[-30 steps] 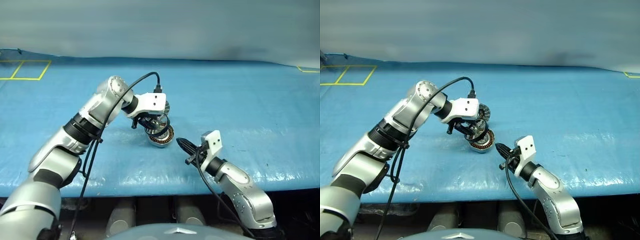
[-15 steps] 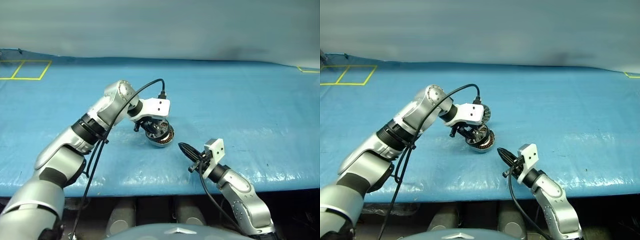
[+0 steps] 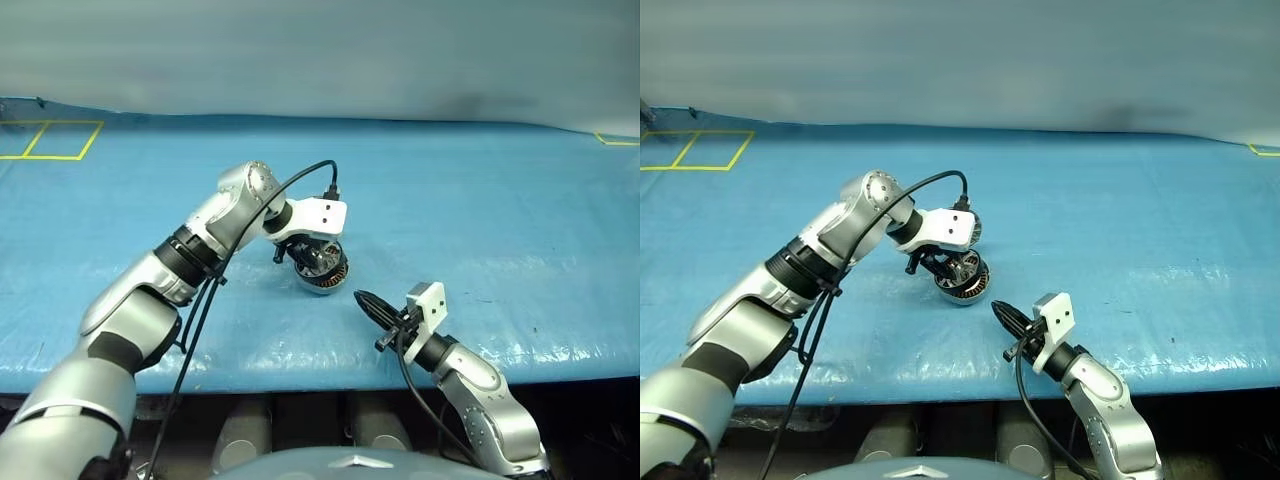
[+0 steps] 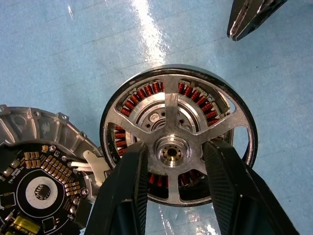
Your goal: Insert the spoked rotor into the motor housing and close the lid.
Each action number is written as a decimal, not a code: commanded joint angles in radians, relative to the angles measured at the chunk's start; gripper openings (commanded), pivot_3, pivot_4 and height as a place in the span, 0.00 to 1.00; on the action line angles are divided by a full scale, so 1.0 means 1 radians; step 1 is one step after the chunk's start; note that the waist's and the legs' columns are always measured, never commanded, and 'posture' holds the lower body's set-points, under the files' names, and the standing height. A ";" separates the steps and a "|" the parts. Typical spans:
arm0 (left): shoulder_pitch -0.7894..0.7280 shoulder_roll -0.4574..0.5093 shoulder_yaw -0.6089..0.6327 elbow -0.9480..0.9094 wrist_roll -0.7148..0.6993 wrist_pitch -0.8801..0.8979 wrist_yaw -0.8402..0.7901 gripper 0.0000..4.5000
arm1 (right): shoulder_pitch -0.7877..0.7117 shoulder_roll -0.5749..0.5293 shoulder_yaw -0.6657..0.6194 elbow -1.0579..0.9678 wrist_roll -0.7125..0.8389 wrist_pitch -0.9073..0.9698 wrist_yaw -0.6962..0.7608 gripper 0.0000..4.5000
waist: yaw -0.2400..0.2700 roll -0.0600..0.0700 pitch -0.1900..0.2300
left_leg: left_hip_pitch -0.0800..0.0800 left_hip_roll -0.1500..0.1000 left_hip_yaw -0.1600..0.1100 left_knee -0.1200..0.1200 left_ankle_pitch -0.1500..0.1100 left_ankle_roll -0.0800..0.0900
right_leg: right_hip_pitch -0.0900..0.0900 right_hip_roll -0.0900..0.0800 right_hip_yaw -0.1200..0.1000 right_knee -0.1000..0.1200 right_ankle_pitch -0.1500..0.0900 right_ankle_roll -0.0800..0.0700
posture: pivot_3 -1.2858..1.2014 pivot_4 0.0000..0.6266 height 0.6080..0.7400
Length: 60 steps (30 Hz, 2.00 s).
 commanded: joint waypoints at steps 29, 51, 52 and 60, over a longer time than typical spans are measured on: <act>-0.038 -0.036 -0.036 0.049 0.107 -0.047 -0.024 0.32 | -0.007 -0.002 0.009 -0.012 -0.021 -0.008 -0.026 0.00 | -0.001 0.000 0.000 | 0.000 0.000 0.000 0.000 0.000 0.000 | 0.000 0.000 0.000 0.000 0.000 0.000 | 0.52 0.24 1.00; -0.049 -0.075 -0.032 0.059 0.123 -0.075 -0.054 0.99 | 0.003 -0.003 0.011 -0.020 -0.029 -0.006 -0.042 0.00 | 0.000 0.000 0.000 | 0.000 0.000 0.000 0.000 0.000 0.000 | 0.000 0.000 0.000 0.000 0.000 0.000 | 0.52 0.24 1.00; -0.051 -0.076 -0.025 0.056 0.118 -0.072 -0.053 0.99 | 0.004 -0.004 0.010 -0.021 -0.028 -0.006 -0.042 0.00 | 0.000 0.000 0.000 | 0.000 0.000 0.000 0.000 0.000 0.000 | 0.000 0.000 0.000 0.000 0.000 0.000 | 0.52 0.24 1.00; 0.012 -0.026 0.117 -0.144 -0.024 0.063 -0.072 0.99 | -0.001 -0.008 -0.001 -0.036 -0.020 0.005 -0.043 0.00 | -0.001 0.000 0.000 | -0.001 0.000 0.000 0.000 0.000 0.000 | -0.001 0.000 0.000 0.000 0.000 0.000 | 0.52 0.24 1.00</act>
